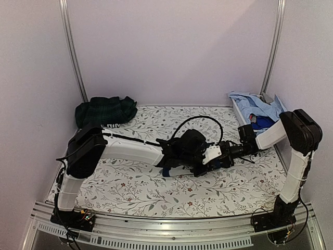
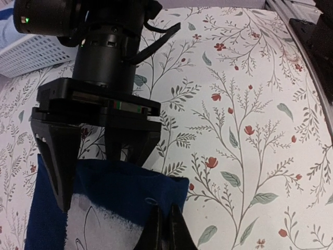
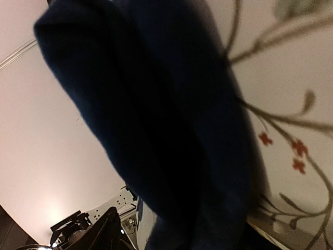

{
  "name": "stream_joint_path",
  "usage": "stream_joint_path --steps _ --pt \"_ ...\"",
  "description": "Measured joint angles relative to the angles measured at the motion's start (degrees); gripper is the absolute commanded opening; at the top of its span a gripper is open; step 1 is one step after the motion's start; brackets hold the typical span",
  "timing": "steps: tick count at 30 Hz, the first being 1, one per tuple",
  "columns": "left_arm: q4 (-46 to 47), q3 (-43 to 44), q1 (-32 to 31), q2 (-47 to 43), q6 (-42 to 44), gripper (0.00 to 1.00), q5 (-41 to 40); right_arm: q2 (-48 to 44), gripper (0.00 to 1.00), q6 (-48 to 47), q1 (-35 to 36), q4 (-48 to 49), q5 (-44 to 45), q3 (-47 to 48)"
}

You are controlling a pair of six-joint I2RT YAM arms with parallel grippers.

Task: Fold and stack the mixed laundry pile
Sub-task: Pass from the left arm to the right

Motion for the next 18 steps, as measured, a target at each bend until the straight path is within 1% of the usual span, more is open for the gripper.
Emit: stream_joint_path --steps 8,13,16,18 --pt "0.92 -1.95 0.00 -0.85 -0.22 0.00 0.96 5.75 0.52 3.39 0.04 6.10 -0.74 4.42" --pt "1.29 -2.19 0.00 -1.22 -0.22 0.00 1.16 9.03 0.43 4.50 0.28 8.72 -0.61 7.58" --pt "1.33 -2.25 0.00 -1.22 -0.20 0.00 1.22 10.32 0.32 4.50 0.37 10.08 -0.59 8.46" --pt "1.68 -2.45 0.00 -1.22 -0.20 0.00 1.27 10.82 0.21 4.42 0.48 10.99 -0.52 8.72"
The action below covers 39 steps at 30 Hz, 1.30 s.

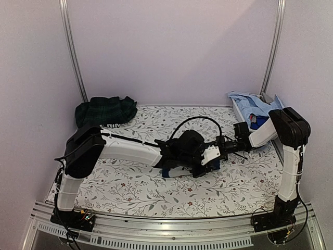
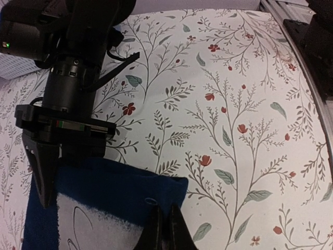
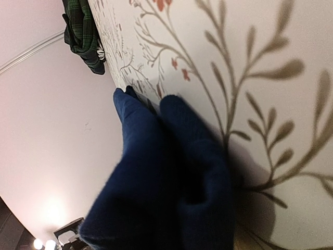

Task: Fold and stack the mixed laundry pile
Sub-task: Pass from the left arm to the right, then turn over the square-folded T-shirt at the center of the board.

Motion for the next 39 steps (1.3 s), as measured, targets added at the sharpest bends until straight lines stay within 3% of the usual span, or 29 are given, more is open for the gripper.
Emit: stream_joint_path --steps 3,5,8,14,19,26,39 --pt "0.42 -0.50 0.00 0.00 -0.11 0.05 0.04 0.02 0.06 -0.07 0.22 0.11 0.17 0.13" --pt "0.68 -0.81 0.02 0.00 -0.50 0.22 -0.11 0.02 0.00 -0.39 0.31 -0.13 0.48 0.37" --pt "0.83 -1.75 0.09 -0.59 -1.31 0.46 -0.17 -0.04 0.00 -1.57 0.50 -1.64 1.31 1.49" --pt "0.98 -8.44 1.03 -8.22 -6.45 0.81 -3.17 -0.33 0.00 -8.24 1.05 -13.46 4.94 7.63" --pt "1.79 -14.91 4.33 -18.05 -12.52 0.99 -7.78 -3.28 0.00 -18.58 1.20 -27.71 9.99 17.42" --pt "0.70 -19.67 11.21 -25.03 -21.40 1.00 -12.04 -8.37 0.00 -33.68 1.22 -47.17 19.69 30.95" --pt "-6.75 -29.31 17.44 -33.77 -28.89 1.00 -15.69 -12.55 0.00 -53.18 -2.45 -79.95 49.33 55.39"
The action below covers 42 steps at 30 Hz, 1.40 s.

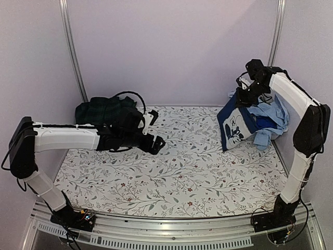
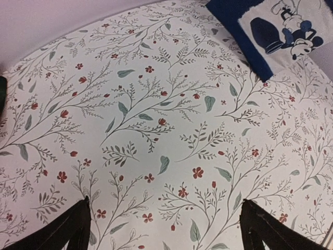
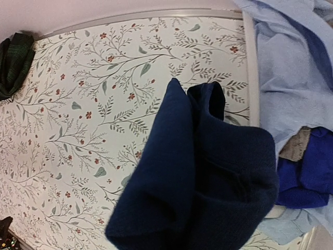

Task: Fold and stack the mixed laundry pile
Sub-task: Turn over the square-folded T-shirt at the center of the board, then rotate the square-folded T-shirt at the center of the board.

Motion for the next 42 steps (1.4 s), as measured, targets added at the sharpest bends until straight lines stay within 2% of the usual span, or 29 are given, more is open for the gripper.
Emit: stream_joint_path --steps 4,8,12,16,19,23,24,26,30,32,34,36,39,42 --pt "-1.40 -3.37 2.64 -4.52 -1.29 1.00 -1.01 -1.79 0.00 -1.64 0.83 -4.31 11.32 2.75" --pt "-3.17 -4.63 4.50 -6.84 -2.12 1.00 -2.08 -0.42 0.00 -2.36 6.93 -7.39 19.76 3.06" --pt "-4.81 -5.05 5.66 -7.63 -2.36 1.00 -2.71 8.13 0.00 -2.12 17.05 -9.31 22.56 7.23" --pt "-5.79 -5.97 7.87 -9.09 -3.34 1.00 -2.40 19.39 0.00 -0.79 26.10 -9.05 20.65 12.07" --pt "-5.88 -8.04 9.92 -11.65 -5.27 1.00 -1.60 25.24 0.00 0.72 31.19 -9.05 17.75 14.53" --pt "-5.84 -10.73 12.00 -15.06 -8.74 1.00 -0.15 28.72 0.00 3.13 35.67 -7.85 11.63 16.22" --pt "-5.75 -11.54 12.68 -15.93 -9.88 1.00 0.44 29.03 0.04 3.74 36.41 -7.28 9.64 16.46" --pt "-5.77 -12.96 14.03 -17.29 -11.87 1.00 1.36 29.44 0.27 4.81 37.38 -5.75 5.79 16.72" --pt "-5.81 -15.63 17.49 -18.82 -16.72 1.00 3.85 29.90 0.61 6.62 37.77 -0.83 -6.40 16.79" --pt "-5.88 -16.70 18.73 -19.41 -18.75 1.00 5.09 29.92 0.71 7.89 37.64 2.27 -12.63 16.79" --pt "-5.81 -17.31 19.37 -19.74 -20.35 1.00 6.62 29.22 0.72 7.98 37.27 7.19 -19.50 16.13" --pt "-5.55 -17.35 19.52 -19.76 -21.73 1.00 8.57 26.60 0.68 8.72 36.44 12.24 -25.05 12.68" --pt "-4.42 -17.35 19.45 -19.71 -23.02 1.00 12.31 17.29 0.60 10.69 32.61 20.55 -31.30 0.39" --pt "-2.40 -17.38 18.21 -18.69 -23.15 1.00 16.15 9.40 0.56 11.41 25.53 24.24 -32.39 -8.59"
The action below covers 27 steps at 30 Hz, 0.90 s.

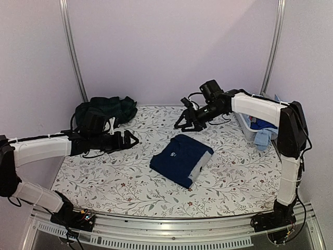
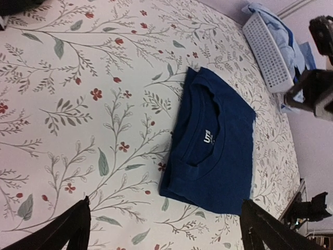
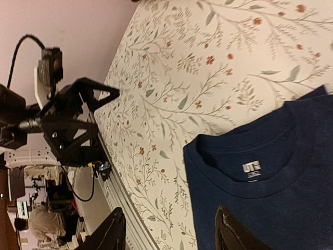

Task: Fold and stack the mixed laundry pile
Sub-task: Rotate the square-folded T-shirt at the center of the board.

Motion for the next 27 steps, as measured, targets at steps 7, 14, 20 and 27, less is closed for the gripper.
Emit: stream_joint_path --steps 7,14,20,27 --pt "6.08 1.22 -8.07 9.70 -0.81 0.76 8.85 -1.49 0.49 -4.07 -11.30 2.16 4.39 -9.01" --pt "5.86 8.92 -13.16 24.76 -0.52 0.50 14.01 2.47 0.47 -7.96 -8.41 2.25 5.31 -16.90" --pt "3.37 14.49 -14.21 31.17 -0.50 0.43 14.14 1.09 0.47 -9.75 -8.52 5.55 4.50 -24.00" --pt "-0.15 20.74 -9.20 38.14 1.18 0.43 14.21 -5.51 0.51 -8.61 -6.38 8.17 1.49 -33.83"
